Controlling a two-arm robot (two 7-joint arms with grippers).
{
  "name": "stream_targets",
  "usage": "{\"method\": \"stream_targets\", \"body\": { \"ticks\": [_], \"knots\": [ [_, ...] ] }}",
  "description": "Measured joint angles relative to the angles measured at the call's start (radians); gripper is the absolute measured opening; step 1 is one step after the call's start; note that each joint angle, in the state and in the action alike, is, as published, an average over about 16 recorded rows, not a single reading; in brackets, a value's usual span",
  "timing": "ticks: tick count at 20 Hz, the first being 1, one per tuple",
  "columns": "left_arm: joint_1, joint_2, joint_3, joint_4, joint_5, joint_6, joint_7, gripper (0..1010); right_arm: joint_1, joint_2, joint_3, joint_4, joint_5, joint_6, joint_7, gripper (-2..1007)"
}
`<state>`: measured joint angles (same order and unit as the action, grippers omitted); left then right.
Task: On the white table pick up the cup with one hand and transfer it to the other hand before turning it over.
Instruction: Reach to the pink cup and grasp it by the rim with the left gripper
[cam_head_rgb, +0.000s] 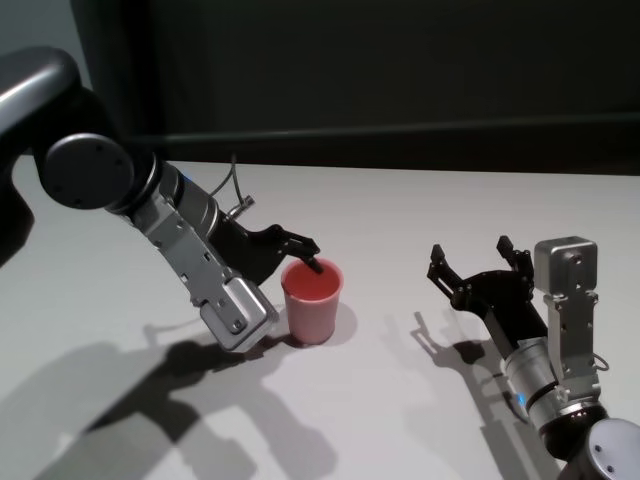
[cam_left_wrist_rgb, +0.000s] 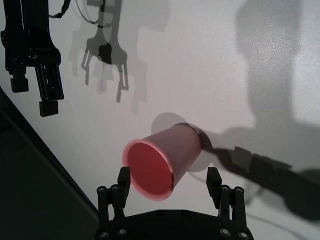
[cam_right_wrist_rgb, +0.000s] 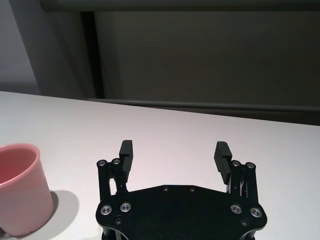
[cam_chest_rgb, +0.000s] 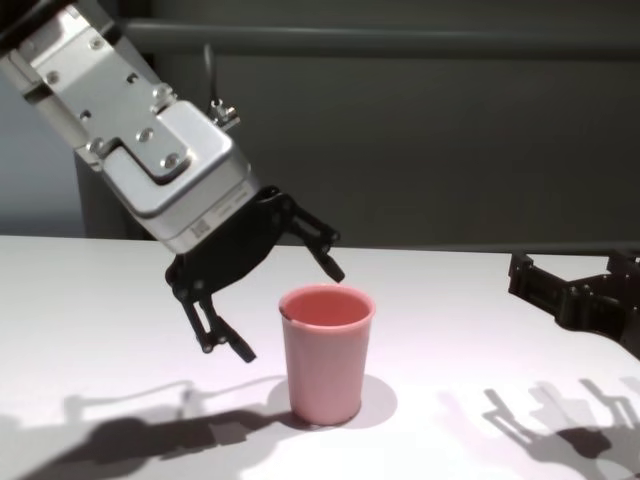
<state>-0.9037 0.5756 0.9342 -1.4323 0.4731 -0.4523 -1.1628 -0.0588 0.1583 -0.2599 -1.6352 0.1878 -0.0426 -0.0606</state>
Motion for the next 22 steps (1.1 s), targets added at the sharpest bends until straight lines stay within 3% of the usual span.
{"method": "stream_targets", "body": {
  "ticks": [22],
  "knots": [
    [-0.052, -0.052, 0.084, 0.104, 0.041, -0.018, 0.013, 1001, 0.0, 0.0, 0.0, 0.0, 0.0, 0.0, 0.0, 1002]
  ]
}}
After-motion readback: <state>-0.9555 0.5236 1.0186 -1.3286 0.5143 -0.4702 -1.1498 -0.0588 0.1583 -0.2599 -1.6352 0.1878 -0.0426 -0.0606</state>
